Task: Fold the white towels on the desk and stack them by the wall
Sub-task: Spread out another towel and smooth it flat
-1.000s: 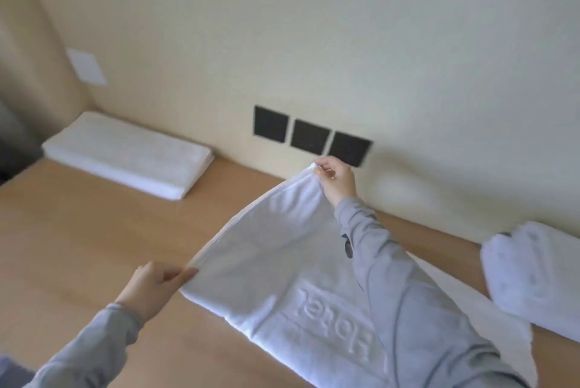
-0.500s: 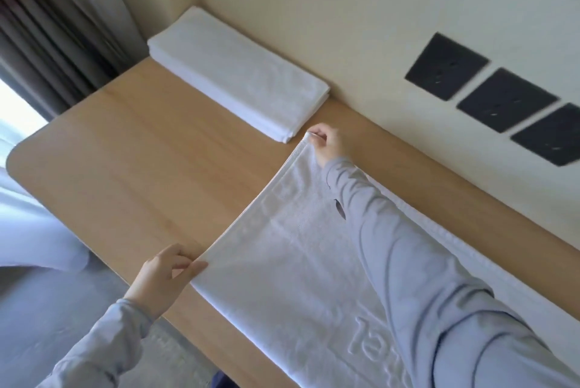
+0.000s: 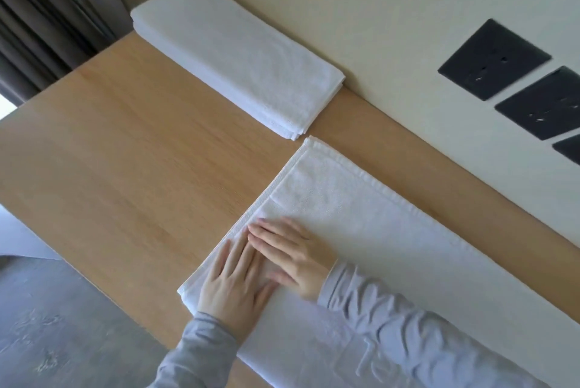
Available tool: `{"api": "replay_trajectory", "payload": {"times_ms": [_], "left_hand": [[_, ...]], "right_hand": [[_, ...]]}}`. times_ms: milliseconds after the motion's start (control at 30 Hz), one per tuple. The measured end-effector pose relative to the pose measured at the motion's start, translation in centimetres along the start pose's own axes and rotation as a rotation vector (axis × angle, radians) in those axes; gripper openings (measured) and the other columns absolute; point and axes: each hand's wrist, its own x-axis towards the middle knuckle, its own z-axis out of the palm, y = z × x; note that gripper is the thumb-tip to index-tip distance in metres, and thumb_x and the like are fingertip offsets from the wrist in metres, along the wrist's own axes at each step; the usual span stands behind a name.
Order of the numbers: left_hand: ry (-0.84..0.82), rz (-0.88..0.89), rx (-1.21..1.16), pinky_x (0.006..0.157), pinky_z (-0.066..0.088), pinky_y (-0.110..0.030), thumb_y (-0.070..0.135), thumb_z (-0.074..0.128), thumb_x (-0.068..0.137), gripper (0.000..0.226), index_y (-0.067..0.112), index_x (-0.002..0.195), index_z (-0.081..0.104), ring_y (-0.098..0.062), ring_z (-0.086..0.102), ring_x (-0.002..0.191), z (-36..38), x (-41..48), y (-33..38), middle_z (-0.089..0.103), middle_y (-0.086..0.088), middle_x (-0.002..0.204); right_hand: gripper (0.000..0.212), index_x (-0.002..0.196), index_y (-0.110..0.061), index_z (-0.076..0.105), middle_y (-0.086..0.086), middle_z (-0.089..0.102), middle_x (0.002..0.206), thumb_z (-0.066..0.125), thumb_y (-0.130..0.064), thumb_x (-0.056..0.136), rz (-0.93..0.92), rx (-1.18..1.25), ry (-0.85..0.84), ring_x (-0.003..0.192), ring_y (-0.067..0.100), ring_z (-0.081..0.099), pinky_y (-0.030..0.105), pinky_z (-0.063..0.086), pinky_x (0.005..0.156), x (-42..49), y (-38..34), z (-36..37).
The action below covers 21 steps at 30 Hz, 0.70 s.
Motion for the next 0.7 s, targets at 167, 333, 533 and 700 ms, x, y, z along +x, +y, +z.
{"api": "replay_trajectory", "payload": {"times_ms": [167,333,533,700], "left_hand": [[-0.028,-0.014,-0.014,0.116,0.019,-0.041,0.056,0.024,0.095,0.071,0.008,0.147,0.026,-0.019,0.021,0.143,1.6,-0.5,-1.3,0.023,-0.006,0.156],[-0.011,-0.050,0.032,0.117,0.016,-0.040,0.057,0.023,0.094,0.075,0.004,0.147,0.025,-0.021,0.018,0.144,1.8,-0.3,-1.1,0.021,-0.010,0.156],[0.001,-0.048,0.036,0.116,0.020,-0.041,0.055,0.022,0.094,0.073,0.003,0.144,0.030,-0.023,0.024,0.142,1.6,-0.2,-0.9,0.025,-0.012,0.154],[0.008,-0.056,0.058,0.117,0.016,-0.040,0.056,0.024,0.093,0.075,0.006,0.148,0.022,-0.021,0.018,0.144,1.8,-0.2,-0.9,0.019,-0.009,0.156]], "right_hand": [[0.058,0.143,-0.009,0.032,0.008,0.032,0.151,0.041,-0.036,0.093,0.463,-0.173,-0.116,0.140,0.023,0.029,0.051,0.026,0.113,-1.0,9.4,-3.2],[0.063,0.149,-0.009,0.005,0.005,0.007,0.158,0.021,-0.042,0.097,0.781,-0.273,-0.151,0.146,0.018,0.001,0.043,-0.001,0.118,-0.7,12.1,-3.9],[0.061,0.146,-0.004,0.021,0.013,0.023,0.154,0.035,-0.033,0.094,0.493,-0.060,0.085,0.144,0.026,0.015,0.050,0.016,0.115,-1.3,-3.0,0.5],[0.060,0.144,-0.011,0.031,0.005,0.027,0.153,0.036,-0.040,0.093,0.461,-0.139,-0.085,0.143,0.020,0.022,0.050,0.024,0.111,-9.0,-0.4,-0.1]]}}
